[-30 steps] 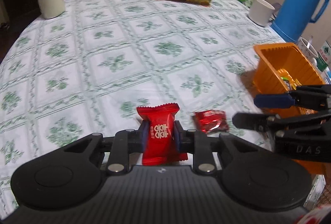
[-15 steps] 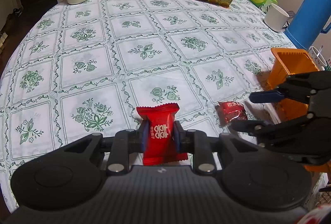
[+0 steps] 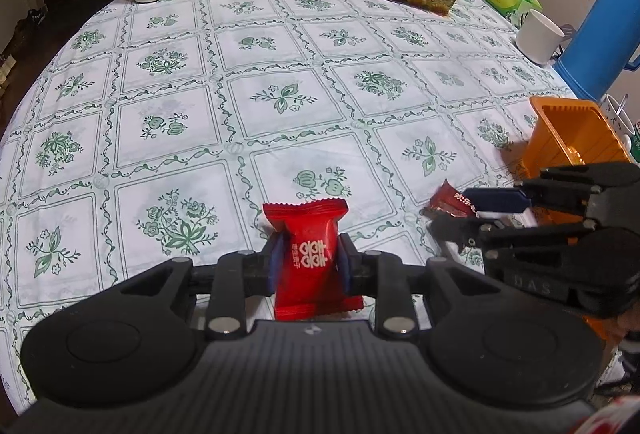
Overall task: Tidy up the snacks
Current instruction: 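Grasp the small dark-red wrapped candy with the right gripper, then carry the two red candies over the orange tray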
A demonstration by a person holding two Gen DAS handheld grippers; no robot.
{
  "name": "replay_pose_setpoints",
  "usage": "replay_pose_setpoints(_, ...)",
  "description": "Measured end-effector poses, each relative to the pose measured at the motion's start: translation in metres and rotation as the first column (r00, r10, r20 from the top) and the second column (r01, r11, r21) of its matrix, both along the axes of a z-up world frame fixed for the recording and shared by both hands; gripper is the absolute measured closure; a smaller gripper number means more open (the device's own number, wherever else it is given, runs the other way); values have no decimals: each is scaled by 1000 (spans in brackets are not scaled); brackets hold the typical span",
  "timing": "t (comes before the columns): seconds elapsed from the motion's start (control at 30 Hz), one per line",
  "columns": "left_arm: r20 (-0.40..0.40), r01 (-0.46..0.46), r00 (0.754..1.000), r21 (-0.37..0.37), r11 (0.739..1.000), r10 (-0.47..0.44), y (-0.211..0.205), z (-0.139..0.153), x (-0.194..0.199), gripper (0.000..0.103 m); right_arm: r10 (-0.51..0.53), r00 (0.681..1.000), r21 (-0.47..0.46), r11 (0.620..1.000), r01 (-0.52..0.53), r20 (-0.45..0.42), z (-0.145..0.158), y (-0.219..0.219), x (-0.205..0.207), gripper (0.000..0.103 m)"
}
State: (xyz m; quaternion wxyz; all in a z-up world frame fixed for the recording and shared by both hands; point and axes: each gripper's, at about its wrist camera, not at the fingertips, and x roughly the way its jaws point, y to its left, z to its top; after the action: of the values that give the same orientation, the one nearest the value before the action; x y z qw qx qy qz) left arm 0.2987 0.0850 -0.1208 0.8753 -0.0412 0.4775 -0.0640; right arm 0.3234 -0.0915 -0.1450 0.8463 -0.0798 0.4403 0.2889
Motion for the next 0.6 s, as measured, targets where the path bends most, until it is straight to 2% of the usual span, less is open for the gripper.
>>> replay_pose_setpoints(0.1,-3,-2,1000,2,1000,2,-1,-2,2,77,-22,1000,0,1000,22,17,0,0,-9,72)
replay_pose_setpoints(0.13,-5,0,1000,5,1000,0,-1,-3,3,77,-31,999,-4,1000,31,27,0,0,-11,77)
replay_pose_setpoints(0.6,-9,19,1000,28,999,-19,-6,-1,1,79,-74,997,22,997,74,8,0,-1,-13,78)
